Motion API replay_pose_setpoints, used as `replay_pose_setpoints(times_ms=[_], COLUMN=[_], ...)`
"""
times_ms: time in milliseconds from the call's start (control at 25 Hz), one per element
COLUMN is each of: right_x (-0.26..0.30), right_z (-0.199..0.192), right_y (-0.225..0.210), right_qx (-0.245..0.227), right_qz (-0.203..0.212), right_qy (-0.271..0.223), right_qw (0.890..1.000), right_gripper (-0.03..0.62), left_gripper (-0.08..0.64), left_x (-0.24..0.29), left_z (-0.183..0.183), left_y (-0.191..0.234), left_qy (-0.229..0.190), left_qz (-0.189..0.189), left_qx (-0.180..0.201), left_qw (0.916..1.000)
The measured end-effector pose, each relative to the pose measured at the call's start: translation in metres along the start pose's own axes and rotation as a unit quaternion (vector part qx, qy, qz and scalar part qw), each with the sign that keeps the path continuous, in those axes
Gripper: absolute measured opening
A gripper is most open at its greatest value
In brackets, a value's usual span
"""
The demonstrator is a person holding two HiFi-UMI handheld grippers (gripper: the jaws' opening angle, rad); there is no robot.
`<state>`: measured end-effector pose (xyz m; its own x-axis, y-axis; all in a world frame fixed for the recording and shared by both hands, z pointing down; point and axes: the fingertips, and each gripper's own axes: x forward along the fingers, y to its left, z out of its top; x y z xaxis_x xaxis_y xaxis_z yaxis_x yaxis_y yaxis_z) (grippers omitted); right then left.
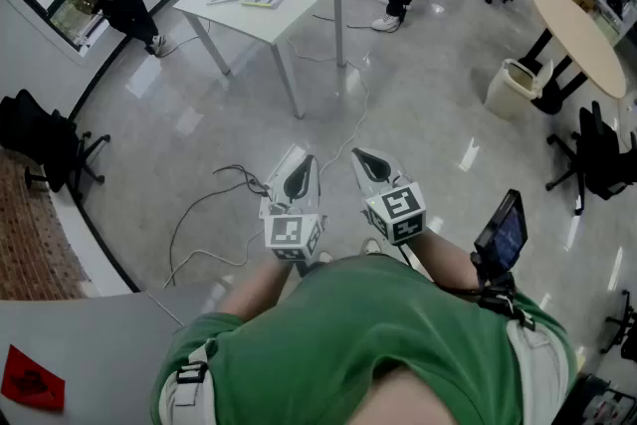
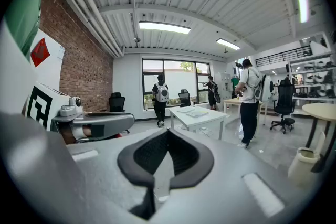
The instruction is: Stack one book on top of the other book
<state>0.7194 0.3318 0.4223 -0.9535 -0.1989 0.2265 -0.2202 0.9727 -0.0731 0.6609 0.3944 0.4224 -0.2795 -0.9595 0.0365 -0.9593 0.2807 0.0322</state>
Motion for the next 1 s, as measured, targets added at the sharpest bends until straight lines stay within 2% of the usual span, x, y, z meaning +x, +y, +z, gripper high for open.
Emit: replay_pose_setpoints(times_ms=[240, 1000], right_x=[0.003, 0.009], right_z=[0.008, -0.004], right_y=[-0.002, 0.0], right_qx=[-0.007, -0.012], right_qz=[-0.001, -0.008], right_qy=[-0.007, -0.014], right_qw=[1.0, 1.0], right_gripper=[0.003, 0.003], left_gripper=[0.006, 0.008], left_x=[0.005, 0.001], left_z=[0.007, 0.007], left_y=[0.001, 0.009], left_qy=[-0.006, -0.006], left_qz=[-0.002, 0.005], left_qx=[0.0, -0.004], left_qw=[1.0, 1.0])
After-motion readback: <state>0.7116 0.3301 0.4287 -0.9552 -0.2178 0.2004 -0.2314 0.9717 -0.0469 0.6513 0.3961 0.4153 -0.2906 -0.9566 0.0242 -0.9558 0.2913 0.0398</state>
